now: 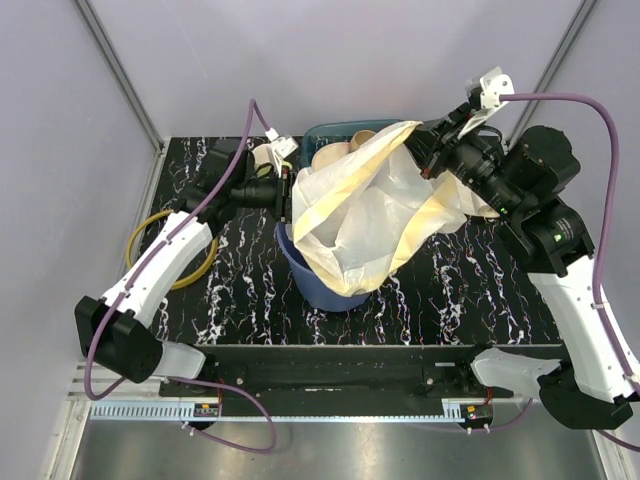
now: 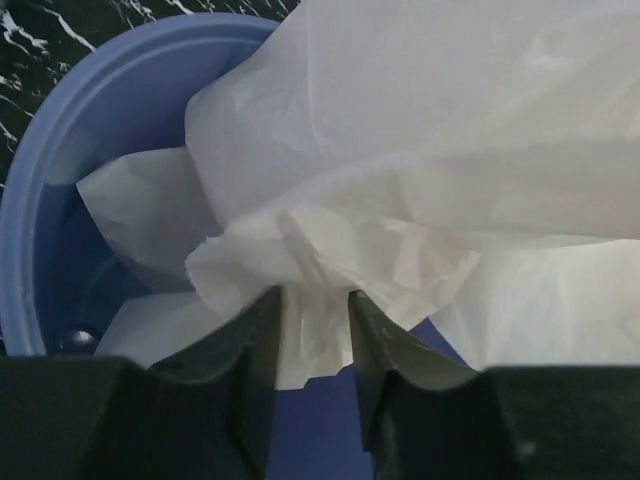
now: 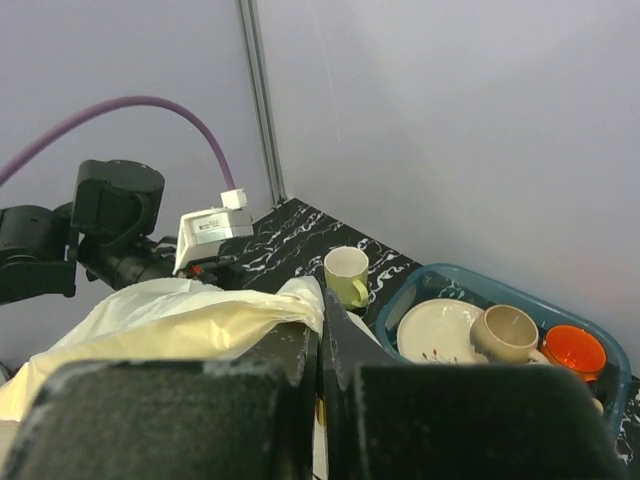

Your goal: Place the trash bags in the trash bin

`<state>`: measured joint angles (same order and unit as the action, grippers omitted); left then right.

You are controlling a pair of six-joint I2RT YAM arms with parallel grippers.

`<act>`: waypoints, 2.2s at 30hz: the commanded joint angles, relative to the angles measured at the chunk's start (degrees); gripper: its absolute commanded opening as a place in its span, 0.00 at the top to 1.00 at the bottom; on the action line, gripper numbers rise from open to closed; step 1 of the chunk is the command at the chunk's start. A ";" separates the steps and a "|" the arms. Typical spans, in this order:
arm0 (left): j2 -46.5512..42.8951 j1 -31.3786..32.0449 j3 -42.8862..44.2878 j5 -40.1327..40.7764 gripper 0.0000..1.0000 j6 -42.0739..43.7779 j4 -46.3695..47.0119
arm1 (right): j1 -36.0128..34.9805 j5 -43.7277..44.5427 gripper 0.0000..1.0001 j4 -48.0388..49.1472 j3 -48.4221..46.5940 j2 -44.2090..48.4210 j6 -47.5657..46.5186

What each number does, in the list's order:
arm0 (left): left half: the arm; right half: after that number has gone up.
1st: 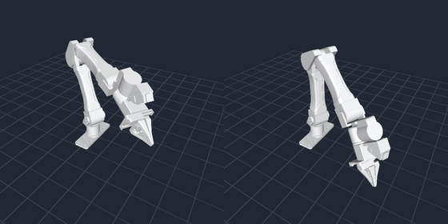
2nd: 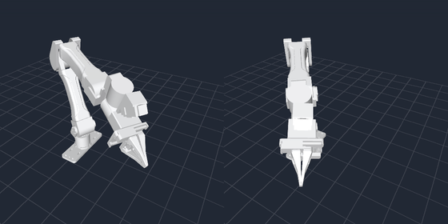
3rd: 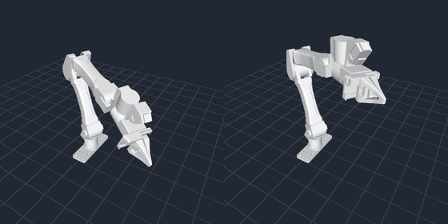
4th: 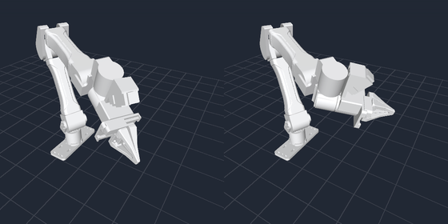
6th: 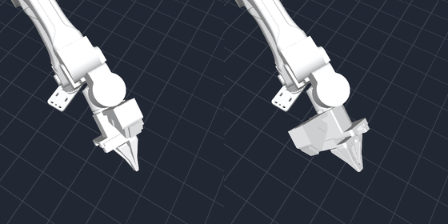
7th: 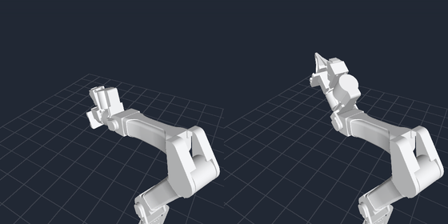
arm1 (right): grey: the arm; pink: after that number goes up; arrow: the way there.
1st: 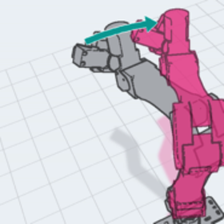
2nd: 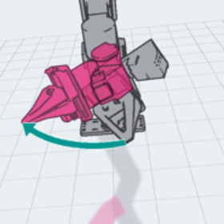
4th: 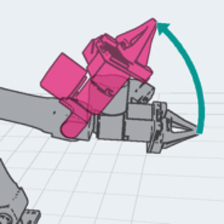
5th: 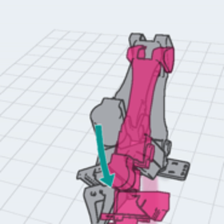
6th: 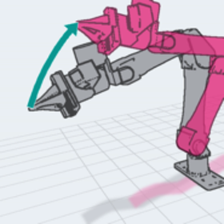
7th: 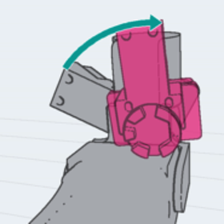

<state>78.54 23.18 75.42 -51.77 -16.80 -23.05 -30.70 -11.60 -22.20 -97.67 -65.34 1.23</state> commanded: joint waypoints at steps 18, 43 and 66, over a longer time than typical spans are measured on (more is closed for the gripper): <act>-32.49 -8.87 -9.15 -7.48 0.04 -3.51 13.83 | 0.20 -4.83 1.00 1.36 1.60 -4.97 1.49; -20.01 14.61 5.70 21.18 0.61 8.80 -9.47 | -2.44 -19.61 1.00 4.35 -2.00 -14.55 7.20; -26.60 -2.26 -5.54 7.39 1.00 -13.25 2.91 | -2.79 -17.59 0.30 -6.26 -4.72 -13.15 3.25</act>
<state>53.78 22.41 71.66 -40.40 -23.35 -27.40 -32.99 -31.94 -23.99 -98.28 -80.34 6.48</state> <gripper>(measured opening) 0.002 0.600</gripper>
